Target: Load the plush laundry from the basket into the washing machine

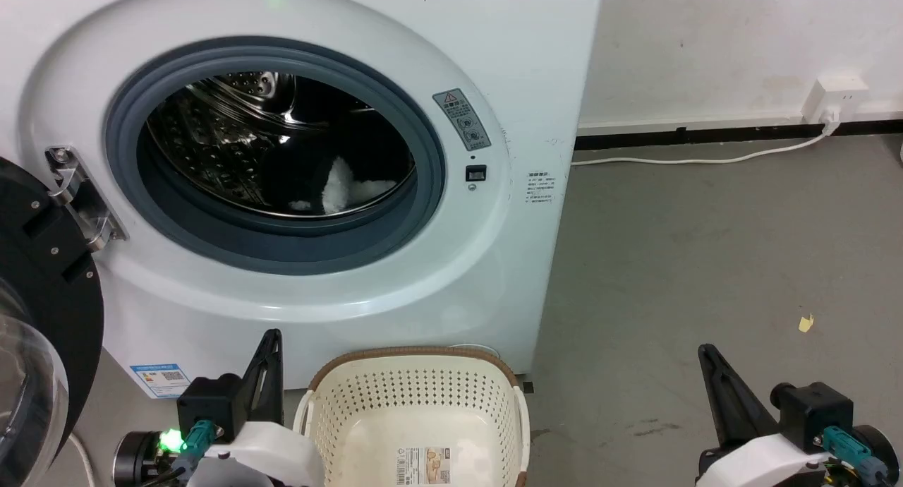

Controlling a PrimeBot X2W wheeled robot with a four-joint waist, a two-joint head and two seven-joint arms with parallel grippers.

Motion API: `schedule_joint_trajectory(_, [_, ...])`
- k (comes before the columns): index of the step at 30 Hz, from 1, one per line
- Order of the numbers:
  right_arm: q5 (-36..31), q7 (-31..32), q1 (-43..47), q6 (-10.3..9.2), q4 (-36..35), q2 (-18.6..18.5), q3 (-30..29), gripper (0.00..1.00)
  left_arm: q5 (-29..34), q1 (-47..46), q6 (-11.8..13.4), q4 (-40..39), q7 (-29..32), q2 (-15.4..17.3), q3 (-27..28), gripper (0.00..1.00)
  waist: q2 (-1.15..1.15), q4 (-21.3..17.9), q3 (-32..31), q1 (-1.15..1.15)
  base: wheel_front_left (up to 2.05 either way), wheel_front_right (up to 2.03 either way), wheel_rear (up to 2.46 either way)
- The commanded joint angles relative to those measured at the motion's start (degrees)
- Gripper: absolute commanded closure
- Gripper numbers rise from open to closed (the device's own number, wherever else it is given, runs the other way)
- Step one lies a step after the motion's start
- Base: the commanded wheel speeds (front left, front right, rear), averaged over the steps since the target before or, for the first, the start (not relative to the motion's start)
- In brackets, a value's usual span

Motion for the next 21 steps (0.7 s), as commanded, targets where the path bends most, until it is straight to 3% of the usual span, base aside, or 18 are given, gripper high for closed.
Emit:
schedule_joint_trajectory(1, [-0.73,0.31,-1.13,-0.03,-0.39,0.03,0.08,1.00,0.98,0.03,-0.45,-0.51,0.40,-0.48,0.65,1.00,0.00,-0.10,0.05,0.00,0.00,0.00,0.00])
schedule_joint_trajectory(21, [-3.54,1.93,-2.58,-0.04,-0.75,0.04,0.24,1.00,5.51,0.04,-2.36,-1.60,2.49,-2.78,3.47,1.00,0.00,-1.29,0.55,0.00,0.00,0.00,0.00])
